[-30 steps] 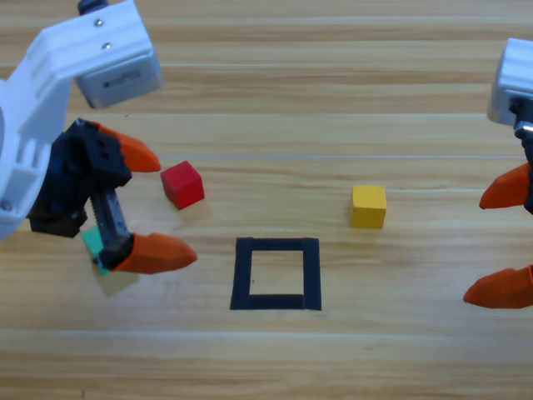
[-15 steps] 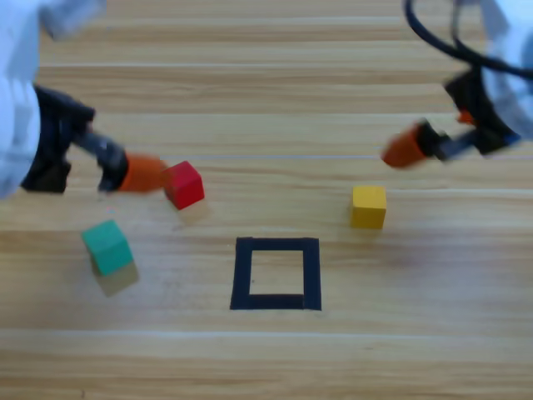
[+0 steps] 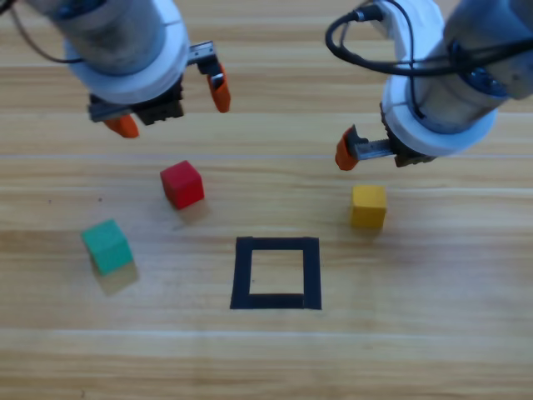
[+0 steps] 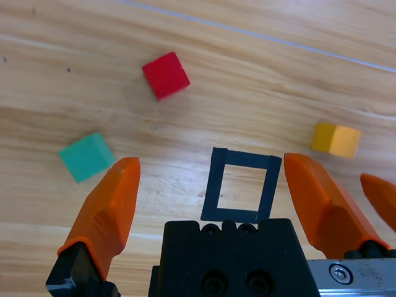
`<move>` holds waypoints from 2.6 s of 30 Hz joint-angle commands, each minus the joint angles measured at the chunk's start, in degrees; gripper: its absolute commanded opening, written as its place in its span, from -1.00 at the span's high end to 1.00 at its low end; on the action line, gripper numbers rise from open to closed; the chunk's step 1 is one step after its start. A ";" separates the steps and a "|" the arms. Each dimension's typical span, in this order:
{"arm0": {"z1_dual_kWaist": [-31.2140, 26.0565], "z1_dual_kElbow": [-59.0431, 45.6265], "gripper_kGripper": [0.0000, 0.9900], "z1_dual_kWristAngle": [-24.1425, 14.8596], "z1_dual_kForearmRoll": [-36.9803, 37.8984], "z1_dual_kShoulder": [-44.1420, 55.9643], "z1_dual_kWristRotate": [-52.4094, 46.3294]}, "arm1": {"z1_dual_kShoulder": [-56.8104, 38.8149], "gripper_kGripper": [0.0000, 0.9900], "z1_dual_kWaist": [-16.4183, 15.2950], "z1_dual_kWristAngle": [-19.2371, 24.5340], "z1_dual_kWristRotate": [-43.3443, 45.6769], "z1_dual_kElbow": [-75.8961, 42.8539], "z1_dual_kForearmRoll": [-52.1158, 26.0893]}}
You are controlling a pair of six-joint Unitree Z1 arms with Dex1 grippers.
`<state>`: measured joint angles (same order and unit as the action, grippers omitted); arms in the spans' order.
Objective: Stack the blocks in the rectangular block: red at the bottom, yellow in the middle, green on top
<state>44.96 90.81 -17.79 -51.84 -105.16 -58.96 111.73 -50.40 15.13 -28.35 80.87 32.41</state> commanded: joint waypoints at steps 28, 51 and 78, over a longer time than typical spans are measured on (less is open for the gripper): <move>-14.72 19.41 -0.99 13.04 -11.88 -28.26 -13.02 | 23.80 -0.95 8.13 -9.77 -11.29 16.34 13.20; -15.95 22.22 -0.72 13.92 -11.88 -34.76 -10.38 | 10.71 1.00 8.13 -9.24 -9.71 9.66 14.08; -5.84 23.28 0.98 13.48 -11.88 -28.43 22.58 | 2.88 1.00 5.67 -7.40 -7.33 5.88 17.07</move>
<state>31.14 114.63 -4.42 -63.15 -136.24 -42.07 114.07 -43.41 6.89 -35.89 87.86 48.35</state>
